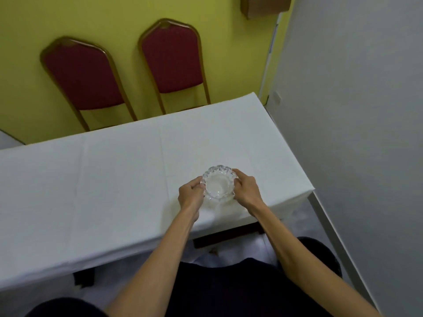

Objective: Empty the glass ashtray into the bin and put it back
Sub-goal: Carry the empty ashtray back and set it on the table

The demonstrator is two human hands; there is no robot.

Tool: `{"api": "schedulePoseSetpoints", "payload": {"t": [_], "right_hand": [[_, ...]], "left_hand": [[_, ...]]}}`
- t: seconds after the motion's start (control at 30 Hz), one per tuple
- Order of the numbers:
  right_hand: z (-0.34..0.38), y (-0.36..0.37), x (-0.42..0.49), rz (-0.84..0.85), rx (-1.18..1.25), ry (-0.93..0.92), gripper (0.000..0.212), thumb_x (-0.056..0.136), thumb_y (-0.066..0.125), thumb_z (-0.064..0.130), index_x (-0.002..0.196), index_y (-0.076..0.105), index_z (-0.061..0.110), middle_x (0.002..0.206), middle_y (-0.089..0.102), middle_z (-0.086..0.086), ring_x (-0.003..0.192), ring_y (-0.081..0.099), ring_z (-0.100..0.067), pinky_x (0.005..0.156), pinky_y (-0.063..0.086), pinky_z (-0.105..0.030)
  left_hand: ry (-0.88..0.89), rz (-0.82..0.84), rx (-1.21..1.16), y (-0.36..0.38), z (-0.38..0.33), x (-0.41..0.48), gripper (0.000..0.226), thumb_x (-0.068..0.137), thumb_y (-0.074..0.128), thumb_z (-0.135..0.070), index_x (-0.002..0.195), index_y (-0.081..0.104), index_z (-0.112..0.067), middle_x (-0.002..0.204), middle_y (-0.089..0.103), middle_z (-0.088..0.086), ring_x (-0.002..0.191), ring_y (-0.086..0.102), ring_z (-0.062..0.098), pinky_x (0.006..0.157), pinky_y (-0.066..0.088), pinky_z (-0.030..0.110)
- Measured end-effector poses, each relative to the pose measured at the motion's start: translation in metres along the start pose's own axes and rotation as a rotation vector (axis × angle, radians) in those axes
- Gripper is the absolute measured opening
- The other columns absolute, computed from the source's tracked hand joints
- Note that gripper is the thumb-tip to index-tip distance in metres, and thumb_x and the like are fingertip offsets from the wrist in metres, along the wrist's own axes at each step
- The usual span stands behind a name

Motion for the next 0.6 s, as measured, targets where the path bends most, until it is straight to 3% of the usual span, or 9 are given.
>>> {"api": "schedulePoseSetpoints", "payload": {"t": [0.13,0.27,0.33,0.4,0.57,0.6], "right_hand": [[0.012,0.016,0.030,0.041,-0.024,0.014,0.047,0.100,0.039,0.011,0.145,0.051,0.010,0.114,0.069,-0.023,0.078,0.064,-0.025,0.083,0.058,-0.041],[0.022,0.024,0.049,0.057,-0.090,0.027,0.042,0.099,0.043,0.013,0.139,0.058,0.007,0.129,0.066,-0.019,0.114,0.066,-0.034,0.100,0.053,-0.043],[0.025,0.028,0.062,0.099,-0.125,0.008,0.035,0.096,0.043,0.012,0.120,0.069,0.007,0.108,0.072,-0.017,0.099,0.068,-0.034,0.087,0.055,-0.040],[0.028,0.030,0.071,0.142,-0.181,-0.023,0.028,0.092,0.042,0.010,0.094,0.070,0.005,0.081,0.069,-0.015,0.075,0.063,-0.031,0.070,0.051,-0.037],[0.037,0.022,0.082,0.122,-0.238,-0.074,0.025,0.090,0.045,0.011,0.090,0.069,0.005,0.077,0.071,-0.012,0.074,0.064,-0.030,0.069,0.053,-0.038],[0.038,0.021,0.085,0.125,-0.253,-0.074,0.025,0.090,0.045,0.012,0.090,0.069,0.006,0.077,0.071,-0.012,0.075,0.064,-0.030,0.068,0.053,-0.038]], "left_hand": [[0.008,-0.086,0.039,-0.004,-0.013,0.021,0.034,0.090,0.060,-0.010,0.120,0.072,-0.019,0.122,0.071,-0.005,0.110,0.067,0.018,0.098,0.053,0.030],[0.020,-0.202,0.053,-0.004,-0.012,0.025,0.034,0.093,0.058,-0.008,0.123,0.071,-0.017,0.122,0.072,-0.002,0.105,0.067,0.018,0.089,0.051,0.021],[0.018,-0.267,0.048,-0.001,-0.014,0.033,0.032,0.093,0.056,-0.004,0.113,0.075,-0.018,0.105,0.073,0.000,0.095,0.066,0.020,0.077,0.049,0.011],[0.030,-0.332,0.049,0.003,-0.019,0.036,0.035,0.093,0.053,0.000,0.096,0.076,-0.025,0.089,0.061,-0.003,0.083,0.055,0.018,0.073,0.043,0.010],[0.066,-0.354,0.104,0.009,-0.028,0.042,0.031,0.093,0.053,0.001,0.096,0.072,-0.024,0.088,0.062,-0.006,0.084,0.056,0.016,0.081,0.043,0.019],[0.057,-0.366,0.104,0.011,-0.028,0.047,0.022,0.093,0.053,0.001,0.092,0.072,-0.011,0.087,0.060,-0.007,0.082,0.055,0.017,0.080,0.043,0.020]]}}
Point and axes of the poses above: each hand's wrist, its own x-axis towards the middle knuckle, its own y-axis out of the palm, z = x × y, the point moved 3 cm from there along x, towards the middle knuckle
